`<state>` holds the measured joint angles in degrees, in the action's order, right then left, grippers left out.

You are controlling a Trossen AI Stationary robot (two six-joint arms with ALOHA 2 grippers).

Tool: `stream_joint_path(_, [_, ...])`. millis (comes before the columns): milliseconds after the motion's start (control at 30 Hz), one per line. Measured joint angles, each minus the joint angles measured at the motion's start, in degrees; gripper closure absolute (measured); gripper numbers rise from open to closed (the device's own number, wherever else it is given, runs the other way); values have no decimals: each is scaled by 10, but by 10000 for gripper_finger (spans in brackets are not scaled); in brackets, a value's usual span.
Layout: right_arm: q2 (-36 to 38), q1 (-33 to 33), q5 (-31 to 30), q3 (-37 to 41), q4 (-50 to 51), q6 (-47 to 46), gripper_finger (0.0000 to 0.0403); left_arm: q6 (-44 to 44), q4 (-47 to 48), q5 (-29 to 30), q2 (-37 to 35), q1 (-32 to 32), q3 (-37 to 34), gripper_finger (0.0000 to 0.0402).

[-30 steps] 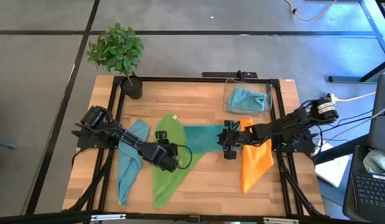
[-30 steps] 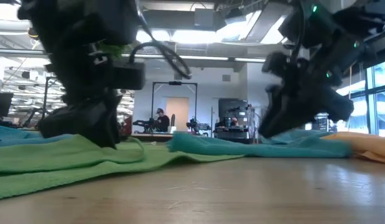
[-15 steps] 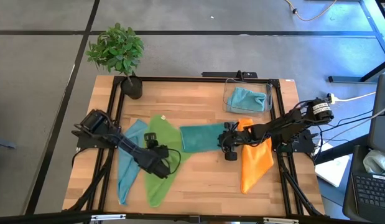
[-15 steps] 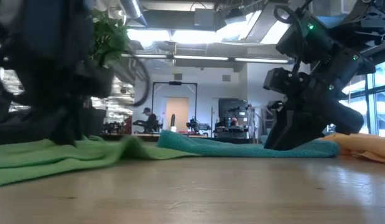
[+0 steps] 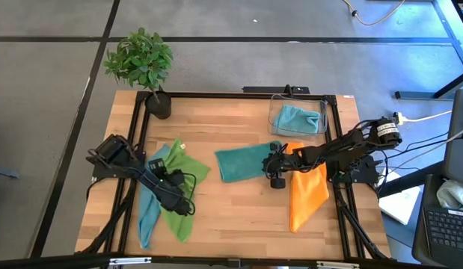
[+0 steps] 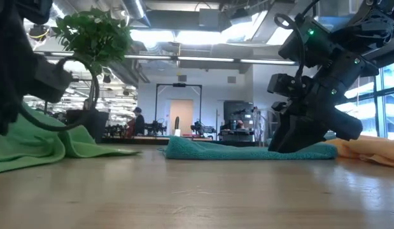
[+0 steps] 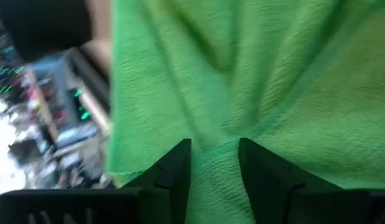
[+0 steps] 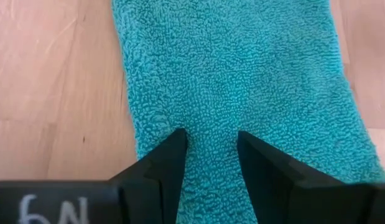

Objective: Fold microfiber towels
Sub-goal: Fold the blue Fold the blue microfiber towel

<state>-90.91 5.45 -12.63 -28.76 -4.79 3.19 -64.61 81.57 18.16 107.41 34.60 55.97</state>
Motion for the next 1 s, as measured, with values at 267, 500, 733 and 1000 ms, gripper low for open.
stream_joint_path(267, [38, 8, -1, 8, -17, 5, 250, -67, 83, 39, -6, 17, 38, 275])
stream_joint_path(500, [81, 33, 20, 6, -114, -12, 250, -68, 84, 119, -8, 16, 103, 275])
stream_joint_path(733, [2, 79, 24, -31, -272, -8, 250, -65, 84, 221, -8, 4, 167, 276])
stream_joint_path(1000, [-166, 86, 22, -181, -213, 15, 250, -57, 79, 244, -8, -9, 190, 276])
